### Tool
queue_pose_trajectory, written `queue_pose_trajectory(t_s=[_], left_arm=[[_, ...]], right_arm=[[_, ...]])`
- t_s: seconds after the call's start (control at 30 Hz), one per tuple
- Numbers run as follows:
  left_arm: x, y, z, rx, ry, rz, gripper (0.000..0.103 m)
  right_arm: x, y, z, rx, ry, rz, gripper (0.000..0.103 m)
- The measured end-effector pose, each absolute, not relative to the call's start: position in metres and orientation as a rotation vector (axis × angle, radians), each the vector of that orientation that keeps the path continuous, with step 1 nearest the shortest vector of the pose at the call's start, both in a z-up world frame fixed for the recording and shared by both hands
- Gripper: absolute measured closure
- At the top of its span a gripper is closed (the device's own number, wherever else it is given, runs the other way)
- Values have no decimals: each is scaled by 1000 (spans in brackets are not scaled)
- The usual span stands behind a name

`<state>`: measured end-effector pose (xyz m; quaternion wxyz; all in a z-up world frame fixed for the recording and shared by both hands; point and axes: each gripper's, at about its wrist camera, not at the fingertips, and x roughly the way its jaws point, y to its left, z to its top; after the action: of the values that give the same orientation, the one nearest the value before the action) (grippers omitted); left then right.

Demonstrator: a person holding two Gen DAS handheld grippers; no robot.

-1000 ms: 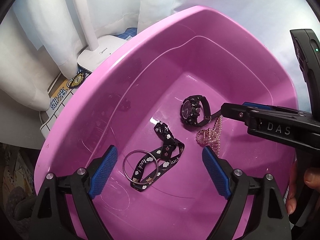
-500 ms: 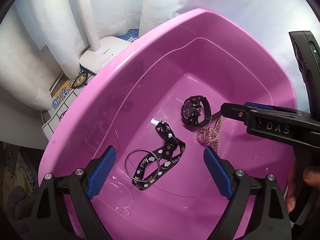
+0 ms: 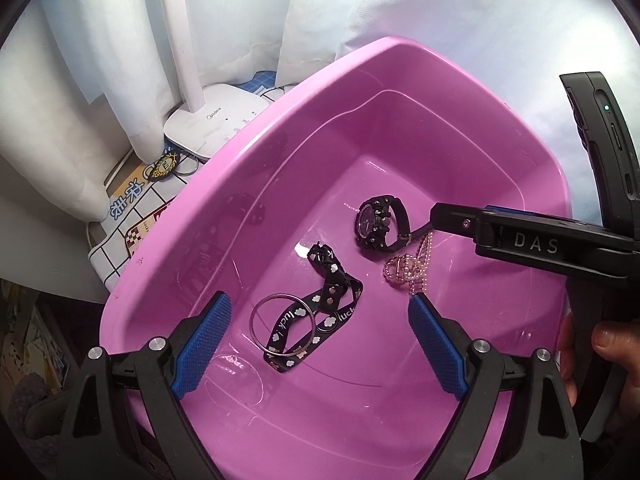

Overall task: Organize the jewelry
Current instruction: 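Move both tools back over the table toward the headband and brown clip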

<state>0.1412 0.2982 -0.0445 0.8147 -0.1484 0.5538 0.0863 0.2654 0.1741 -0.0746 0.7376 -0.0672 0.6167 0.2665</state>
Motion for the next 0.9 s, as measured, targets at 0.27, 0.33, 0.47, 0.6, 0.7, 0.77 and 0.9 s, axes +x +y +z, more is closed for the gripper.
queue_pose_trajectory(t_s=[0.27,0.33,0.47,0.6,0.7,0.77,0.9], left_arm=[[122,296,-16,-288,1096,181,15],[116,294,-8,-276,1071,176,15],[105,284,9,-240,1009,160,14],[97,269,20,-234,976,126,14],[92,253,28,-224,959,95,13],[89,240,33,-219,951,74,13],[80,211,42,-218,943,25,13]], right_arm=[[244,168,-38,-142,1261,615,31],[237,159,-26,-125,1234,620,31],[224,130,-6,-92,1184,608,31],[210,87,15,-50,1138,571,31],[196,45,27,-7,1103,527,31],[186,16,35,14,1082,487,31],[163,-49,44,60,1058,412,31]])
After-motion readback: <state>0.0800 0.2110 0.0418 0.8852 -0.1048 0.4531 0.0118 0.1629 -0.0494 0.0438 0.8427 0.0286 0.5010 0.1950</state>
